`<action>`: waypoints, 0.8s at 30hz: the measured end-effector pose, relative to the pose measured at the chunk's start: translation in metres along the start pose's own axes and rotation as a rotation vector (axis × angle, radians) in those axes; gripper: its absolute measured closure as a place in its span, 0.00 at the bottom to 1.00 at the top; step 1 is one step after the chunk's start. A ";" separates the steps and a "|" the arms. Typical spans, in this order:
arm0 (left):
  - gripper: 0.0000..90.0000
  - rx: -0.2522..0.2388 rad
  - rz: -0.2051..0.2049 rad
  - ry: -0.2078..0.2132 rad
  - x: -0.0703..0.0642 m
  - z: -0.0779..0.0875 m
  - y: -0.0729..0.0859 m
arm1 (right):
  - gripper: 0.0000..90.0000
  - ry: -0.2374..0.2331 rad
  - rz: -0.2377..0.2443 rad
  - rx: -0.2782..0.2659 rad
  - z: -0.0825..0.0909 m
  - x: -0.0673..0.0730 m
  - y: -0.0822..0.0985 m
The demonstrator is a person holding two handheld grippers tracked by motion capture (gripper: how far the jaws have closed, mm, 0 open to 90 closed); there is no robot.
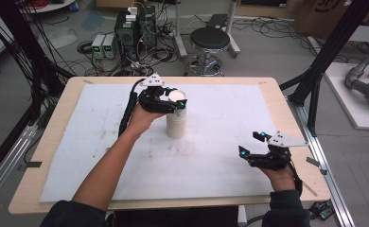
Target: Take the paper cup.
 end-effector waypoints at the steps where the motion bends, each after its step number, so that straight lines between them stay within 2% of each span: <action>1: 0.38 -0.011 0.004 0.000 0.000 0.001 -0.001 | 0.21 0.001 -0.004 0.002 0.000 0.000 0.000; 5: 0.38 -0.058 0.005 0.011 -0.001 0.008 -0.012 | 0.21 -0.004 -0.006 0.000 -0.001 0.001 -0.001; 7: 0.39 -0.064 0.003 0.016 -0.001 0.009 -0.015 | 0.21 -0.004 -0.010 0.001 -0.001 0.002 -0.001; 11: 0.39 -0.115 -0.004 0.022 -0.004 0.021 -0.035 | 0.21 -0.005 -0.007 -0.001 -0.001 0.002 -0.001; 12: 0.39 -0.115 -0.004 0.022 -0.004 0.021 -0.035 | 0.21 -0.007 -0.008 -0.002 -0.001 0.002 -0.001; 13: 0.39 -0.142 -0.010 0.025 -0.005 0.026 -0.044 | 0.21 -0.007 -0.009 -0.002 -0.001 0.003 -0.001; 17: 0.39 -0.177 -0.011 0.032 -0.007 0.035 -0.055 | 0.21 -0.009 -0.007 -0.002 -0.001 0.003 -0.002; 19: 0.40 -0.213 -0.017 0.036 -0.009 0.044 -0.065 | 0.21 -0.008 -0.004 -0.002 -0.002 0.004 -0.002; 21: 0.40 -0.224 -0.022 0.036 -0.010 0.047 -0.068 | 0.21 -0.013 -0.005 -0.004 -0.002 0.004 -0.003; 22: 0.40 -0.246 -0.022 0.044 -0.011 0.054 -0.073 | 0.21 -0.017 -0.006 -0.005 -0.002 0.005 -0.003; 24: 0.40 -0.249 -0.027 0.042 -0.012 0.058 -0.074 | 0.21 -0.024 -0.005 -0.002 -0.003 0.006 -0.003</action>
Point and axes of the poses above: each handheld gripper's, and its own axes: z roughly backward along the jaws, y roughly out of its underside, x roughly to its left, the point moved 6 cm from there along -z, roughly forward along the jaws, and after that the axes turned 5 degrees about -x, right-handed, at the moved point
